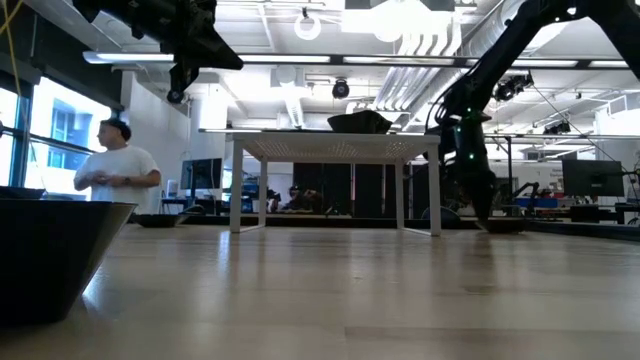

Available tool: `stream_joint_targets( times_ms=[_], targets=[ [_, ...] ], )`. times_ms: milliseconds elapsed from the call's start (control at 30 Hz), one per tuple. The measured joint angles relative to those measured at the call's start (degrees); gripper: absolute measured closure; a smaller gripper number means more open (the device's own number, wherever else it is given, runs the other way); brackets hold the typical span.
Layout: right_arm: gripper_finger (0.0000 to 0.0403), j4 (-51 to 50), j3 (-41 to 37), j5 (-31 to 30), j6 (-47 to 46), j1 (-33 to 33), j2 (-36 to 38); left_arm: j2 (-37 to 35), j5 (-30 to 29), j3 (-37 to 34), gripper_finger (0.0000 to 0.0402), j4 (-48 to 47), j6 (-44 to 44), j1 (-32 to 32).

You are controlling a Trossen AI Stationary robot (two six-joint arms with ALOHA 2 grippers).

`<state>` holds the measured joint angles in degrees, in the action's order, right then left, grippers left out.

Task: Pick & Place Mini shaped plates
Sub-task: Stack the leaf-shaped plate on top of the stacked leaf-shaped plate on the shelf

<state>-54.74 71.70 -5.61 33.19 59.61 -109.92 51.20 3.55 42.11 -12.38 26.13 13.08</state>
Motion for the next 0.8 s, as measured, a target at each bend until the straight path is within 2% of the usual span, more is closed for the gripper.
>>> stream_joint_targets(
  times_ms=[533, 800],
  targets=[
    [0.0393, -2.3, 0.0, 0.2, -0.7, 0.0, -0.8, 0.0, 0.2, 0.0, 0.0401, 0.0, 1.1, 0.0],
    [0.0397, -5.6, 3.6, 2.6, -5.1, 0.9, 2.0, 0.0, 0.1, 0.0, 0.0401, 0.0, 1.1, 0.0]
  ],
)
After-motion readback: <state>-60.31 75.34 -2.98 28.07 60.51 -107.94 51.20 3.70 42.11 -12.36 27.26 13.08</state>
